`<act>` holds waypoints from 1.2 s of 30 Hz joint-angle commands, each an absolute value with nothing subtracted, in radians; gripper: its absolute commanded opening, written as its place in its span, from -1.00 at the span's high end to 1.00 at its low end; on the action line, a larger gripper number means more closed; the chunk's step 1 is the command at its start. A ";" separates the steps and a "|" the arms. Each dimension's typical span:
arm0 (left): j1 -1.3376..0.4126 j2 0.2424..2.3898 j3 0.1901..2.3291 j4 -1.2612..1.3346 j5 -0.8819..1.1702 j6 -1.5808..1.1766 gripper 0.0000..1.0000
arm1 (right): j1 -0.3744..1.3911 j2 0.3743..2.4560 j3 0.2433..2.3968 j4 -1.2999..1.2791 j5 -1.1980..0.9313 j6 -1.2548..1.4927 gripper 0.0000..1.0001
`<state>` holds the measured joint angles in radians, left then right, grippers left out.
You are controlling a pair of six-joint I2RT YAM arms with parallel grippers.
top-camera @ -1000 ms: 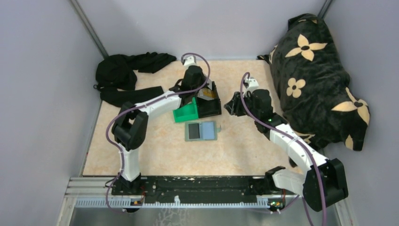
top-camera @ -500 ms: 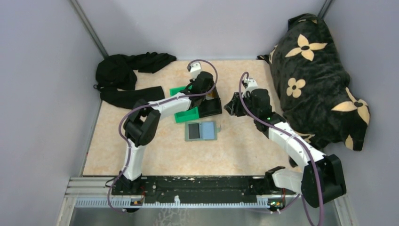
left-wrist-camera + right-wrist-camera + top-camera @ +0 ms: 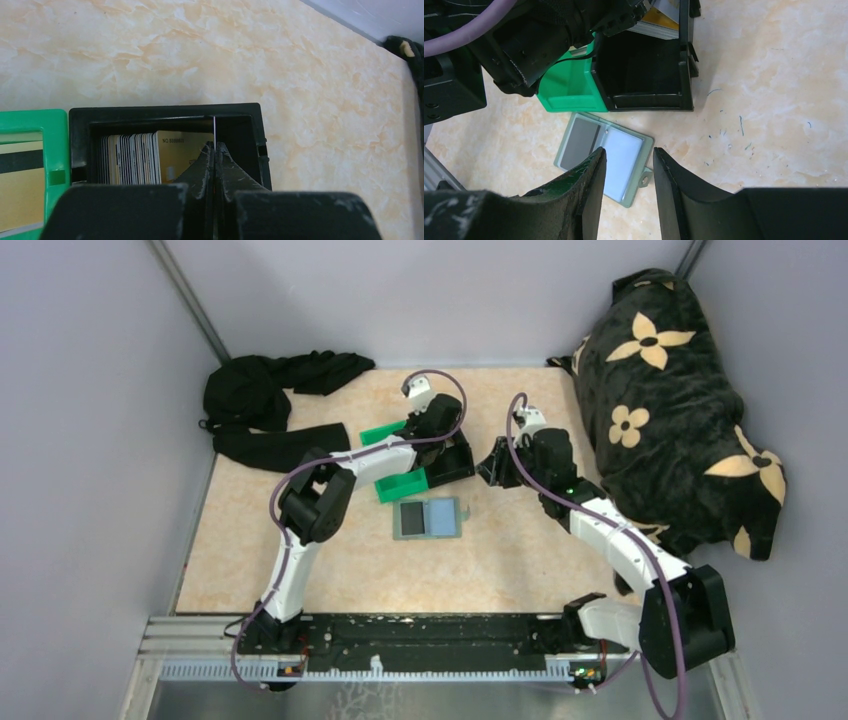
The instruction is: Take the credit cards out of the card holder
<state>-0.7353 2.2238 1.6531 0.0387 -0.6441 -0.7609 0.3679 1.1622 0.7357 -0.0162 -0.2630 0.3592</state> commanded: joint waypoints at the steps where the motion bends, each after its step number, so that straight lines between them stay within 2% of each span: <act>1: -0.742 2.261 1.677 -0.024 -0.655 -0.807 1.00 | 0.359 1.170 0.754 0.017 -0.280 0.354 0.19; 5: -0.742 2.271 1.679 -0.060 -0.650 -0.837 1.00 | 0.359 1.166 0.749 0.020 -0.279 0.354 0.20; 6: -0.742 2.267 1.675 -0.068 -0.650 -0.842 0.92 | 0.359 1.167 0.747 0.020 -0.281 0.354 0.20; 8: -0.742 2.248 1.652 -0.074 -0.661 -0.848 0.58 | 0.359 1.167 0.745 0.023 -0.283 0.354 0.20; 10: -0.742 2.221 1.624 -0.066 -0.677 -0.846 0.41 | 0.359 1.170 0.743 0.027 -0.287 0.356 0.20; 14: -0.742 2.161 1.568 -0.040 -0.692 -0.833 0.24 | 0.359 1.175 0.740 0.036 -0.294 0.357 0.20; 24: -0.742 2.069 1.526 -0.017 -0.660 -0.800 0.04 | 0.359 1.195 0.735 0.051 -0.309 0.360 0.20; 36: -0.742 1.952 1.479 0.038 -0.653 -0.710 0.00 | 0.359 1.206 0.727 0.066 -0.319 0.365 0.21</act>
<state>-0.7444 2.0190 1.5223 -0.0101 -0.6651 -0.7670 0.3679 1.2076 0.7330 0.0120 -0.3016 0.3618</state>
